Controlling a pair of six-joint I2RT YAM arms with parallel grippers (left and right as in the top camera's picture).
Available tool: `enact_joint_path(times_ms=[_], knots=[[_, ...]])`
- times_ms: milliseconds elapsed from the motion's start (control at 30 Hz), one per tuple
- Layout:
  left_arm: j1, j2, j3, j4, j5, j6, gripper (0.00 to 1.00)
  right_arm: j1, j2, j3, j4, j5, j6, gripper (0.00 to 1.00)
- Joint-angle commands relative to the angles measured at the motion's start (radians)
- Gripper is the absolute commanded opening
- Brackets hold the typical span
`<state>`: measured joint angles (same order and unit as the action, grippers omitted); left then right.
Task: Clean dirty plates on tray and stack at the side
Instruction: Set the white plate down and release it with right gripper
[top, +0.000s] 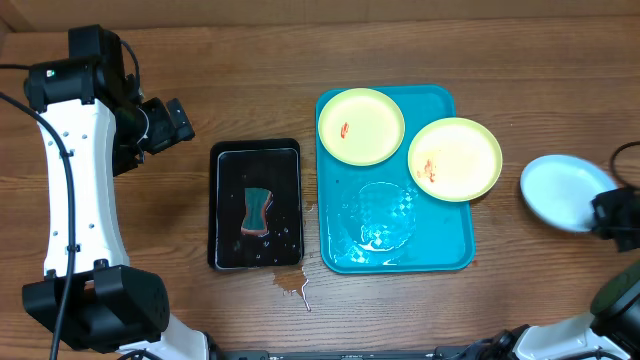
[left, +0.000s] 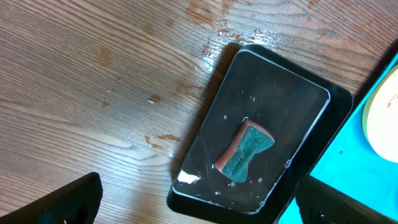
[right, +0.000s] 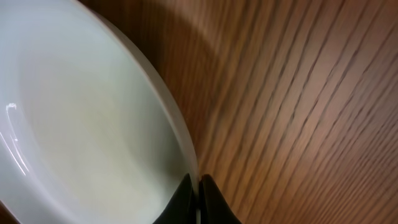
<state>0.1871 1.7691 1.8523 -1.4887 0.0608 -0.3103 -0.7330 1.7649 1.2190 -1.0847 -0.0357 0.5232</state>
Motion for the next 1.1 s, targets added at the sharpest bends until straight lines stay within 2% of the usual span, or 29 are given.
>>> enact_joint_path(times_ms=[0, 67, 167, 200, 467, 533, 633, 733, 867, 1067], knots=[[0.000, -0.013, 0.016, 0.002, 0.010, 0.019, 1.00, 0.062, -0.011, -0.070, 0.031, 0.008, -0.002, 0.04], [0.000, -0.013, 0.016, 0.002, 0.010, 0.019, 1.00, 0.101, -0.011, -0.114, 0.047, 0.025, 0.003, 0.05], [0.000, -0.013, 0.016, 0.002, 0.010, 0.019, 1.00, 0.139, -0.011, -0.137, 0.046, 0.061, 0.008, 0.23], [0.000, -0.013, 0.016, 0.002, 0.010, 0.019, 1.00, 0.151, -0.014, -0.135, 0.037, 0.060, 0.000, 0.25], [0.000, -0.013, 0.016, 0.002, 0.010, 0.019, 1.00, 0.292, -0.154, -0.060, -0.011, 0.057, -0.034, 0.33], [0.000, -0.013, 0.016, 0.002, 0.010, 0.019, 1.00, 0.339, -0.201, -0.043, 0.015, 0.013, -0.091, 0.33], [0.000, -0.013, 0.016, 0.002, 0.010, 0.019, 1.00, 0.421, -0.245, -0.041, 0.120, -0.119, -0.252, 0.49], [0.000, -0.013, 0.016, 0.002, 0.010, 0.019, 1.00, 0.483, -0.228, -0.043, 0.221, -0.122, -0.327, 0.62], [0.000, -0.013, 0.016, 0.002, 0.010, 0.019, 1.00, 0.531, -0.172, -0.055, 0.353, -0.048, -0.371, 0.63], [0.000, -0.013, 0.016, 0.002, 0.010, 0.019, 1.00, 0.524, -0.066, -0.055, 0.406, -0.016, -0.372, 0.60]])
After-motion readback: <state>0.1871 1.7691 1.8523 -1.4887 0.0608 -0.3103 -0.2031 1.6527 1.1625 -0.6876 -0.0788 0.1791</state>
